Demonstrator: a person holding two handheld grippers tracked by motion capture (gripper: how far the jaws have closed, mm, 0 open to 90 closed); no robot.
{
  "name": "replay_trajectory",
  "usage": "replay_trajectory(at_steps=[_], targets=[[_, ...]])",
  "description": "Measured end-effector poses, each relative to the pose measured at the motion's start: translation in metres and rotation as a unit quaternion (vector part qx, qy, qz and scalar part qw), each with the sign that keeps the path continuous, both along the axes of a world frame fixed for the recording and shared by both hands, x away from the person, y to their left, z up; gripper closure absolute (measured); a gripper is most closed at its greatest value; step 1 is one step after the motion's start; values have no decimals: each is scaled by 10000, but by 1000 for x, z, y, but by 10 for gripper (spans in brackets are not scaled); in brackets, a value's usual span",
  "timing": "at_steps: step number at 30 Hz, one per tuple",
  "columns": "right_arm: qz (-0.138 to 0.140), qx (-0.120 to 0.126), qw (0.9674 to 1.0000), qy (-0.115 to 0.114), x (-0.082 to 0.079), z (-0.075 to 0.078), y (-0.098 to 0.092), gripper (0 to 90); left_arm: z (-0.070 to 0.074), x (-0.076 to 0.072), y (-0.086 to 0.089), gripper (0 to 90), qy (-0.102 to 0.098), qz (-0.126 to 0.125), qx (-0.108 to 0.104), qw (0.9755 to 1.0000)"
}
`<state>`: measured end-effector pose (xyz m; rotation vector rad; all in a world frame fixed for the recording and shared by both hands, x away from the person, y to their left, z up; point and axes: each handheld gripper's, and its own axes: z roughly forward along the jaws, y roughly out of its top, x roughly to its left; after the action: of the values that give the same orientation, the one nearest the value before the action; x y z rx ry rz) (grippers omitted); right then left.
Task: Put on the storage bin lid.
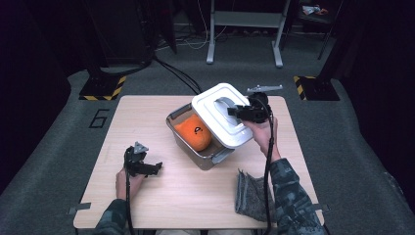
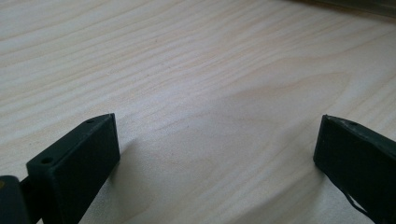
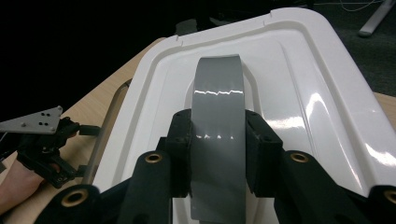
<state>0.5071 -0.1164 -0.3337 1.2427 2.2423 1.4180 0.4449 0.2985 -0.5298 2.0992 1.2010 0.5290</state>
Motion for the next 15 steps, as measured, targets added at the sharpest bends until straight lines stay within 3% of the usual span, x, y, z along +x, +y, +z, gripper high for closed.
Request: replay_trajectory(at_steps=[15], targets=[[380,102,9991,173,5,-18,44,666,0,0,0,0,10,12,-23,10000]])
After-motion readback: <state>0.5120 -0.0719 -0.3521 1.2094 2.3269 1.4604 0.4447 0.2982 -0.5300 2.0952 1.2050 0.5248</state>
